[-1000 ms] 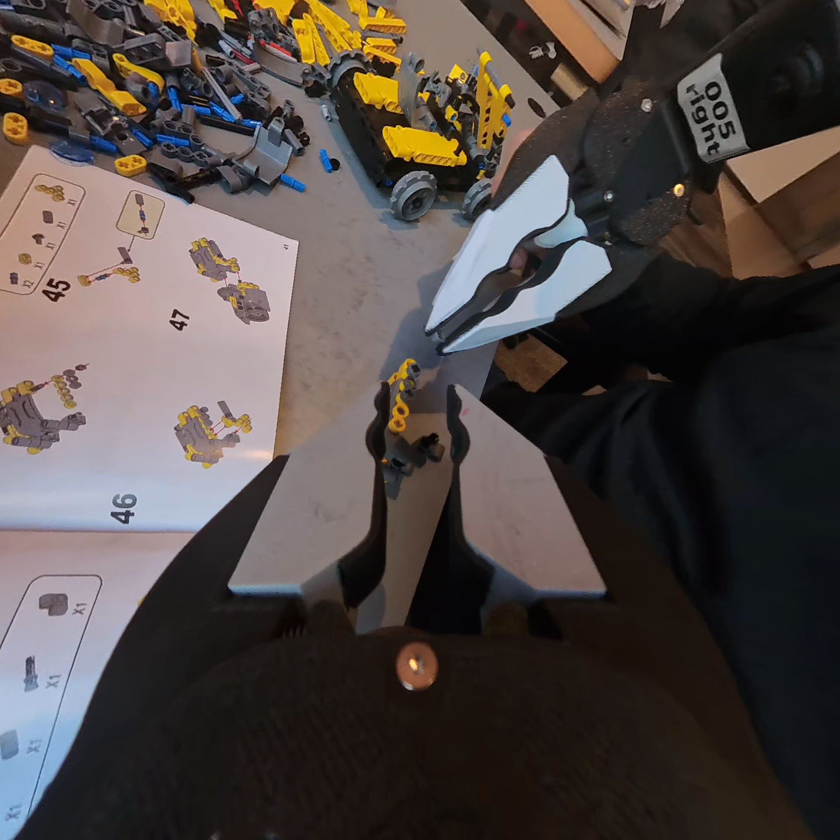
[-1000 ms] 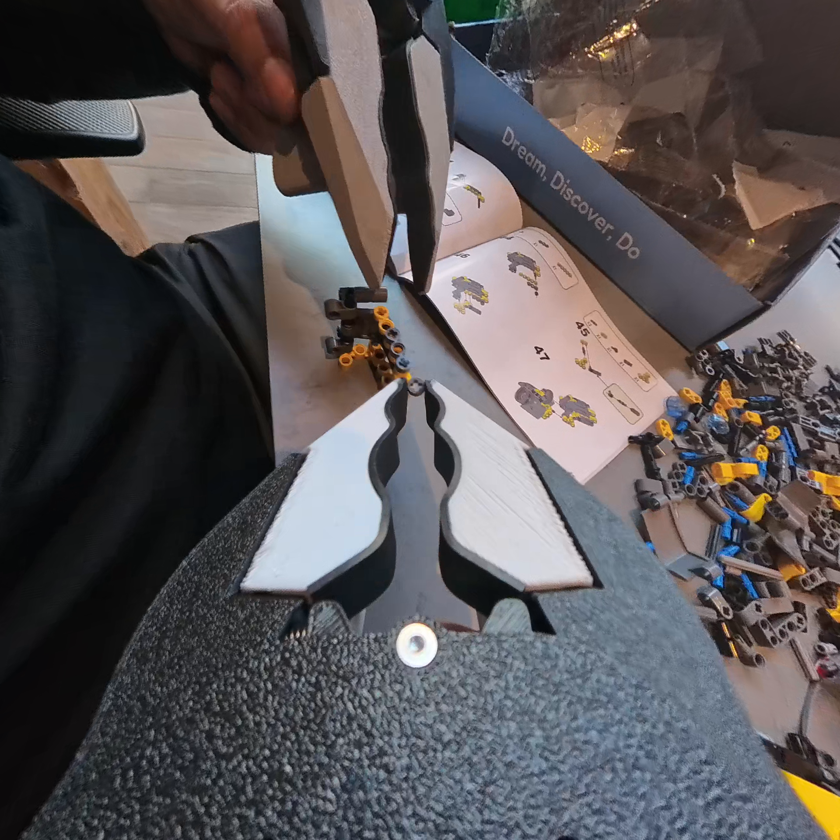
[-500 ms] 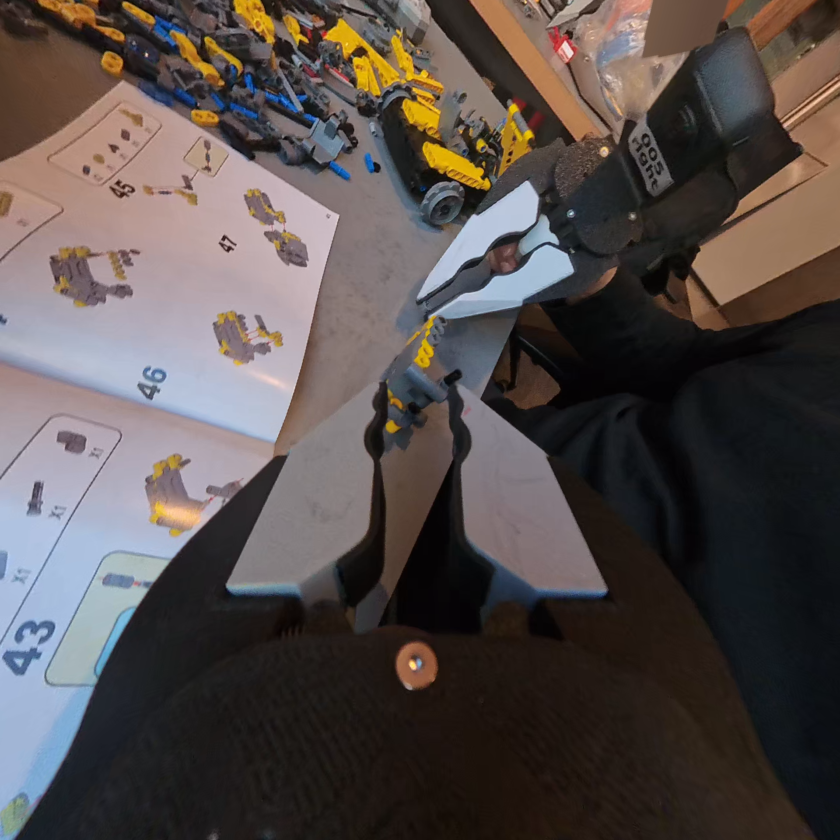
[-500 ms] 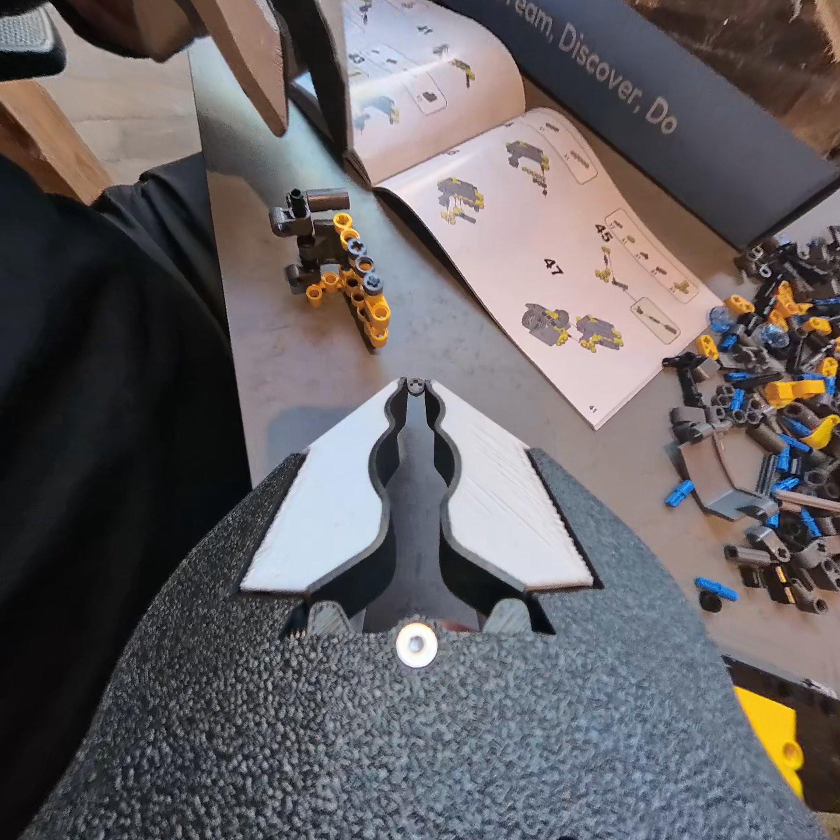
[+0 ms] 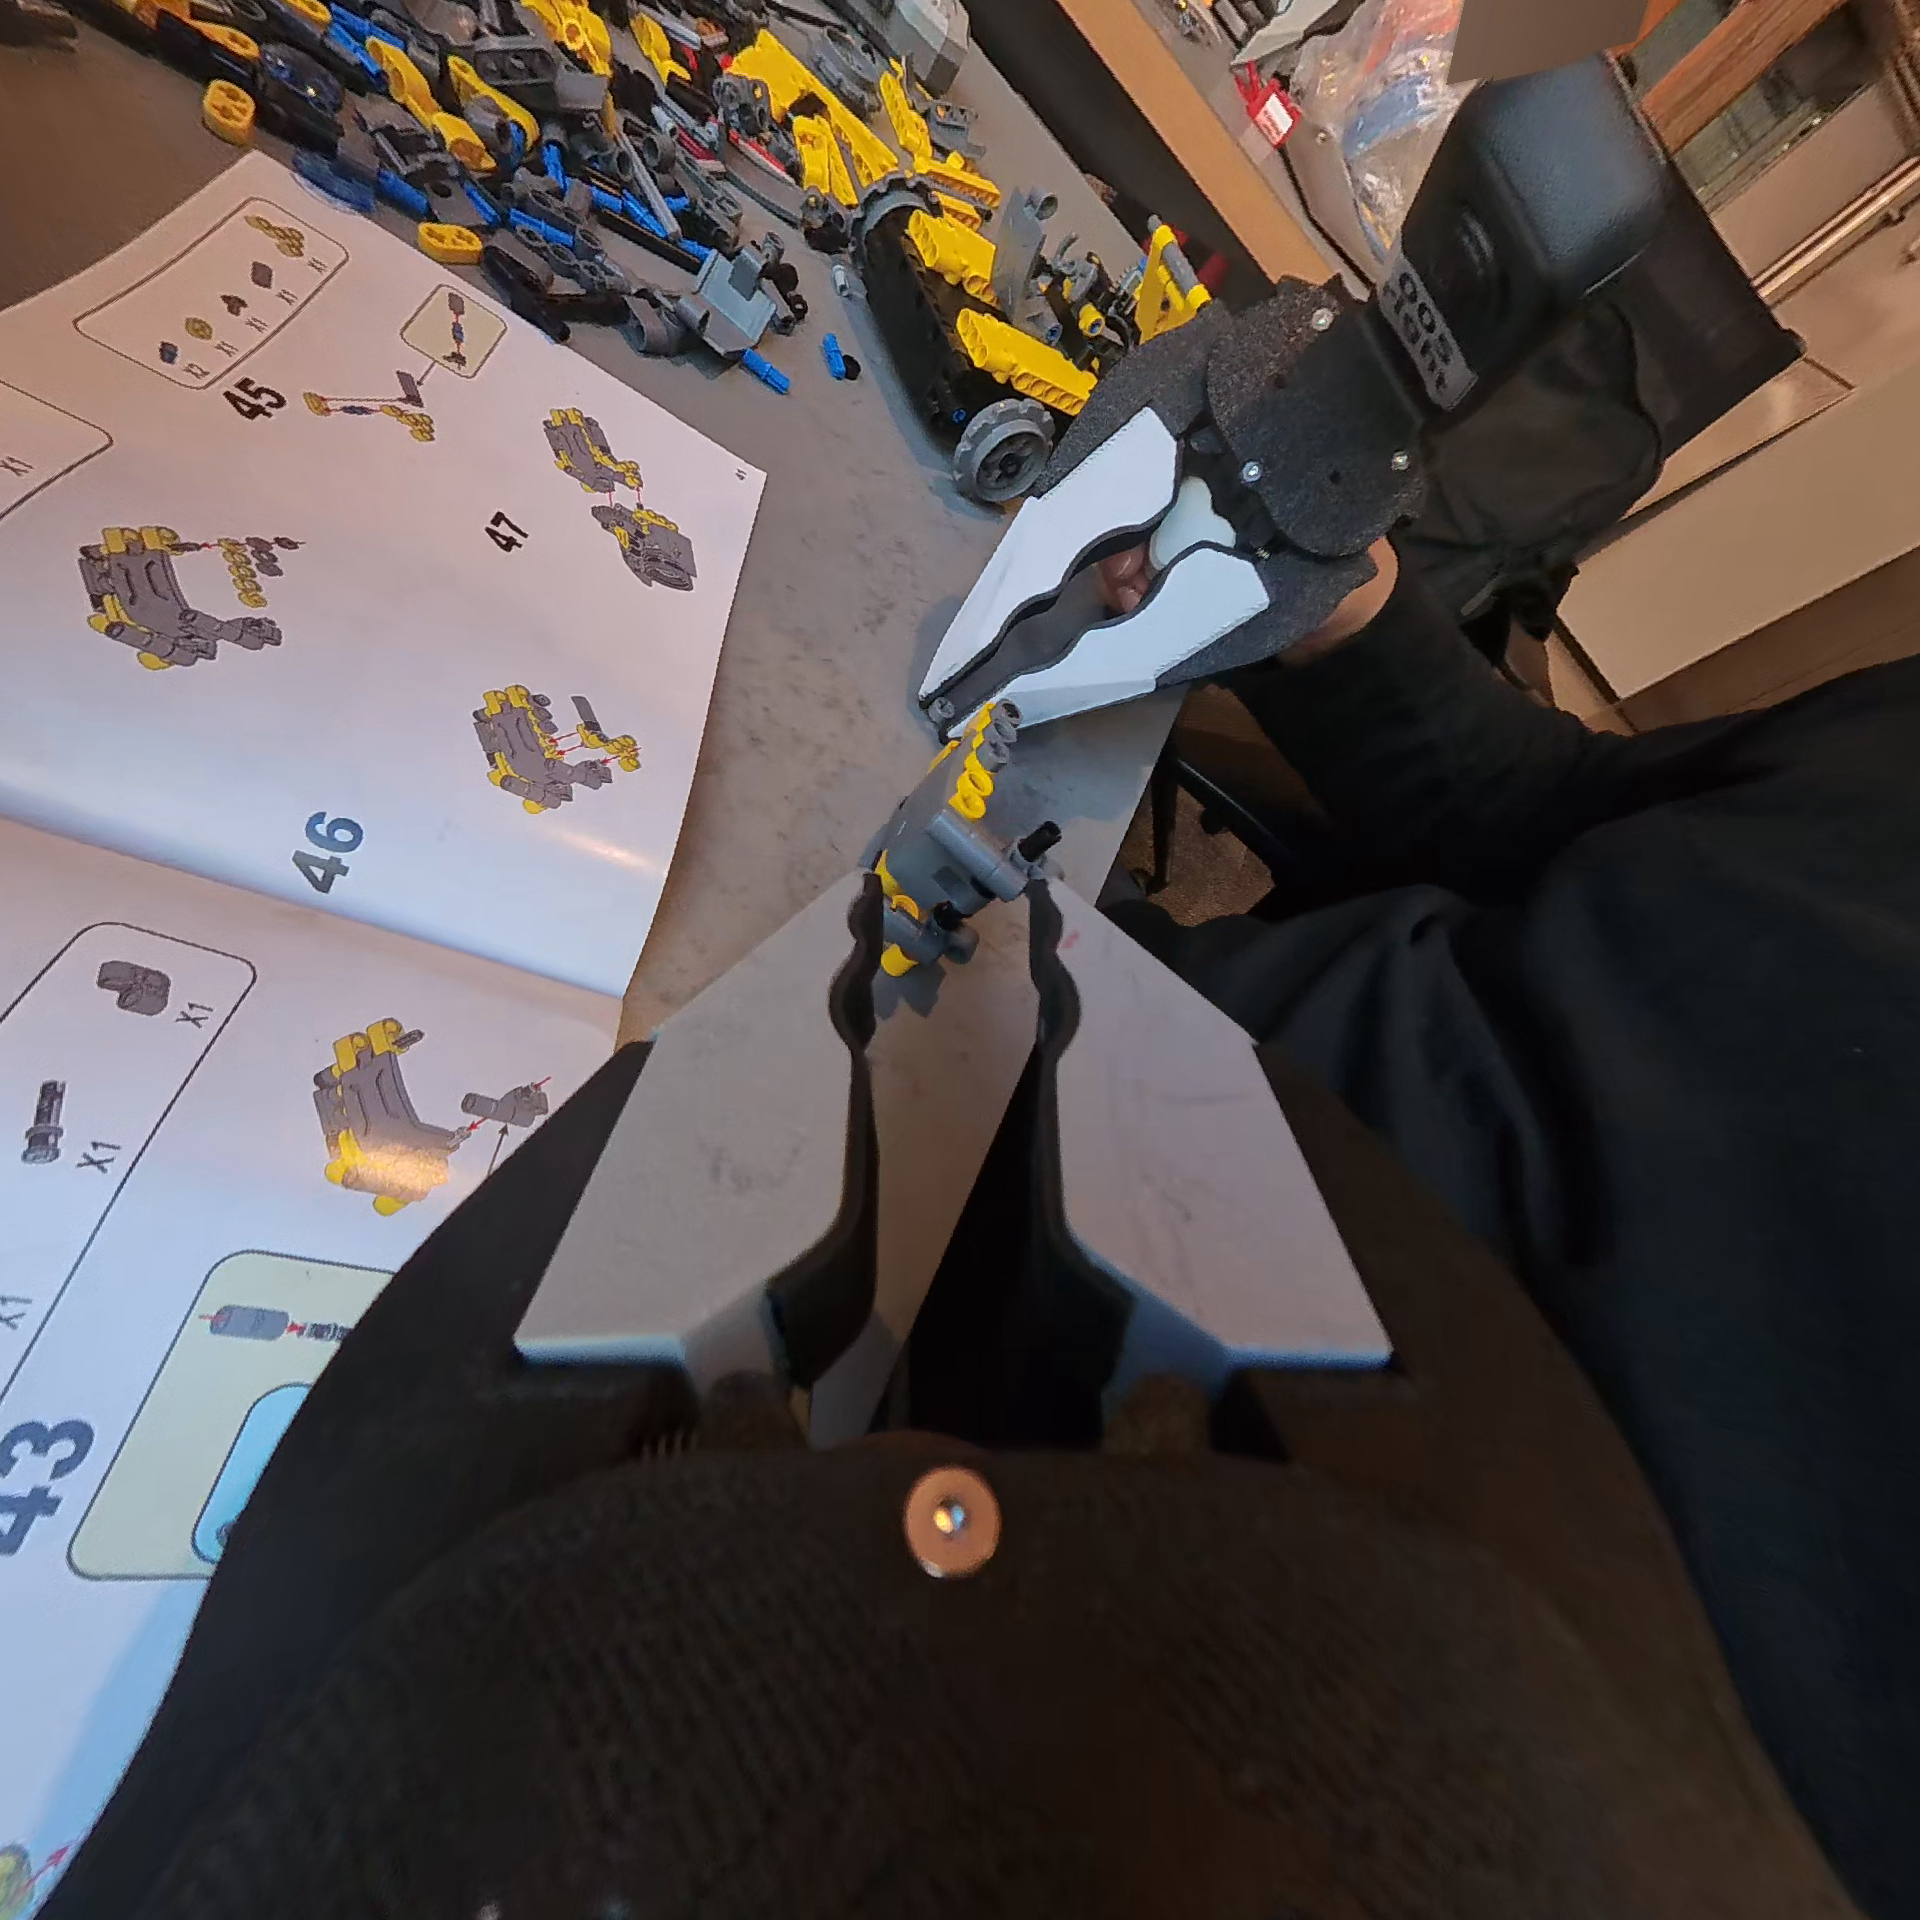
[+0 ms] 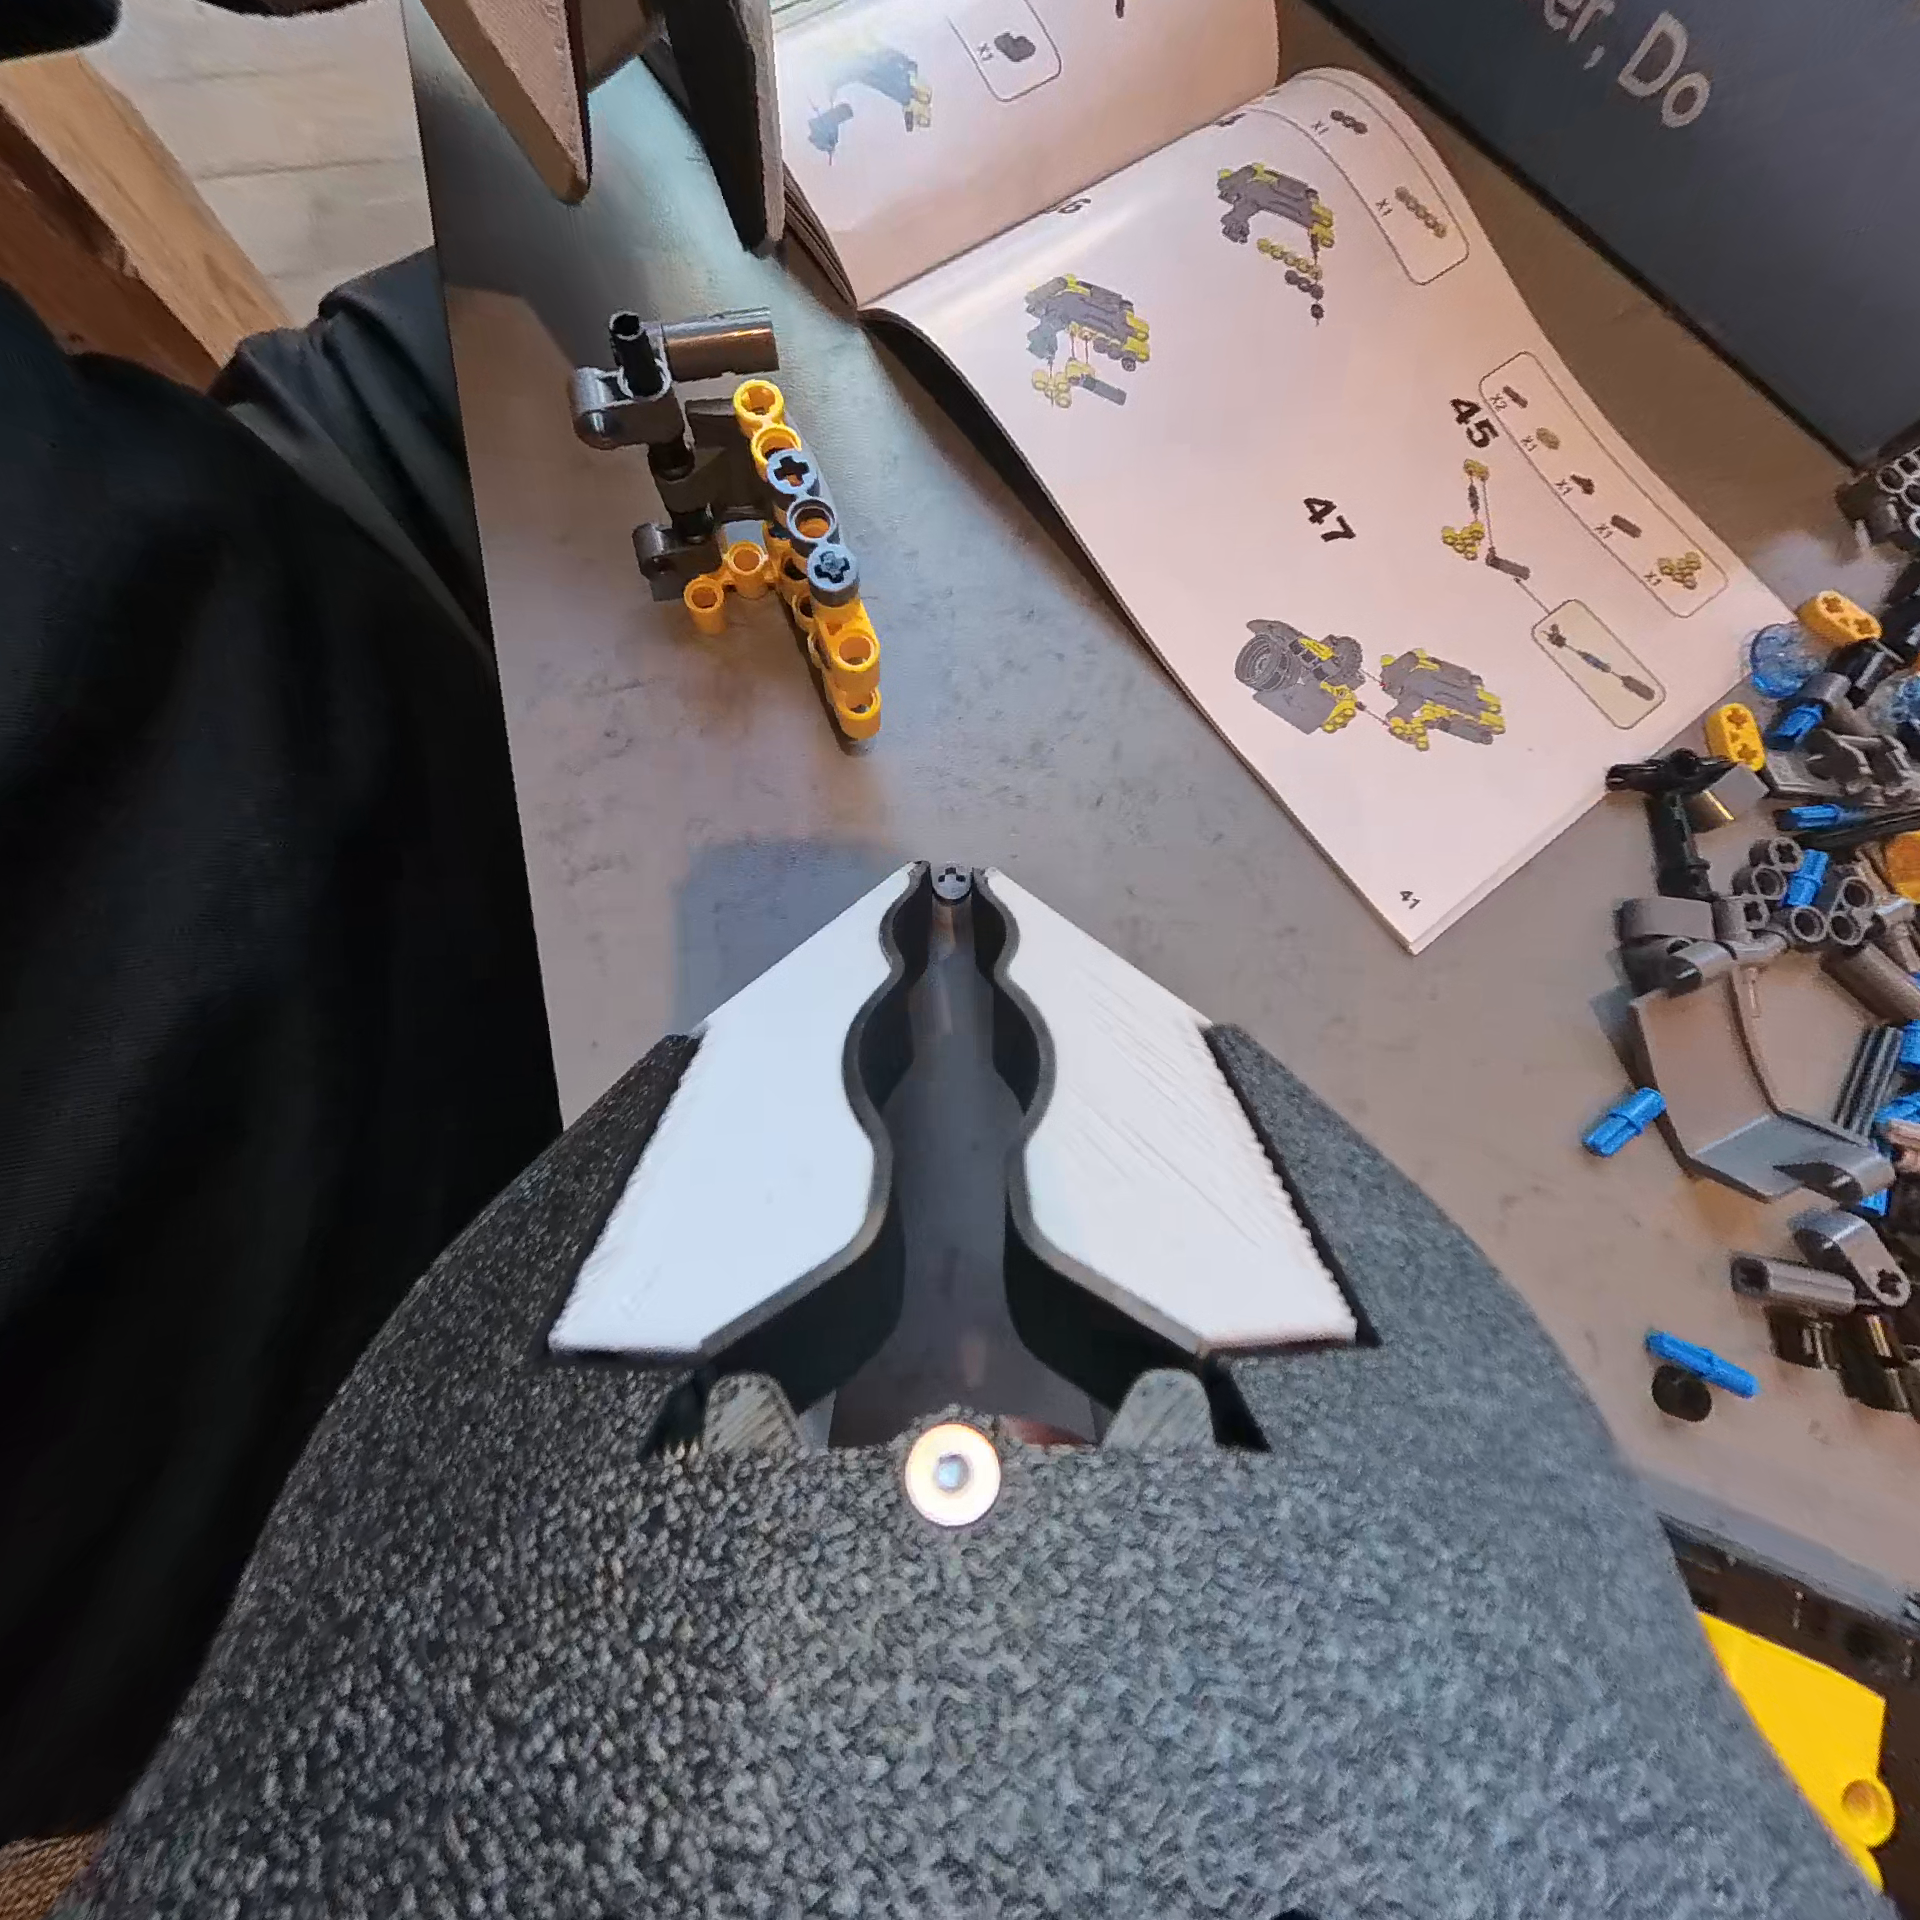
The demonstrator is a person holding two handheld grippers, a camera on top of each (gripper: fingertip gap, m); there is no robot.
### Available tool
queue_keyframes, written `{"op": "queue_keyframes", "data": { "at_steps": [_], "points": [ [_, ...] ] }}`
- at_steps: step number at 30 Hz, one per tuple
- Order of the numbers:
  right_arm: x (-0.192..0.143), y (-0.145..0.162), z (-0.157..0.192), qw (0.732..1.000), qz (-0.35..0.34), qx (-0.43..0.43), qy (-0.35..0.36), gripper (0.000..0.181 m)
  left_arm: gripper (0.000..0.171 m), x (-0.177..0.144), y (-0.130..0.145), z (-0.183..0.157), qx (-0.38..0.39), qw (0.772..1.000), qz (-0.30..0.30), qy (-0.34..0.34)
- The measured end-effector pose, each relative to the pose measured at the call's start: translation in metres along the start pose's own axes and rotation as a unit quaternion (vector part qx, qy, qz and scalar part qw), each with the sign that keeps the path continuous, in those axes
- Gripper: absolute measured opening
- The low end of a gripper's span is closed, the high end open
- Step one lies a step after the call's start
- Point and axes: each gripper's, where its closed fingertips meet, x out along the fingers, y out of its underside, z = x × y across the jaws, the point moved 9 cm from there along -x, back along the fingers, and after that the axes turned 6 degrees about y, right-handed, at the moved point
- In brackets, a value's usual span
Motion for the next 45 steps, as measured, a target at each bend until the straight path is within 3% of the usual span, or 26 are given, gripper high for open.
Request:
{"op": "queue_keyframes", "data": {
  "at_steps": [29, 40, 45],
  "points": [
    [-0.003, 0.000, -0.001, 1.000, -0.020, 0.001, -0.010, 0.014, 0.024, 0.001, 0.001, 0.003, -0.003, 1.000, 0.000, -0.003],
    [-0.016, -0.021, -0.004, 0.998, -0.063, 0.001, -0.026, 0.017, 0.025, 0.009, -0.030, -0.003, 0.061, 0.998, 0.032, -0.008],
    [-0.021, -0.024, -0.009, 0.997, -0.061, 0.018, -0.040, 0.017, 0.046, 0.015, -0.021, -0.009, 0.068, 0.994, 0.046, 0.069]
  ]
}}
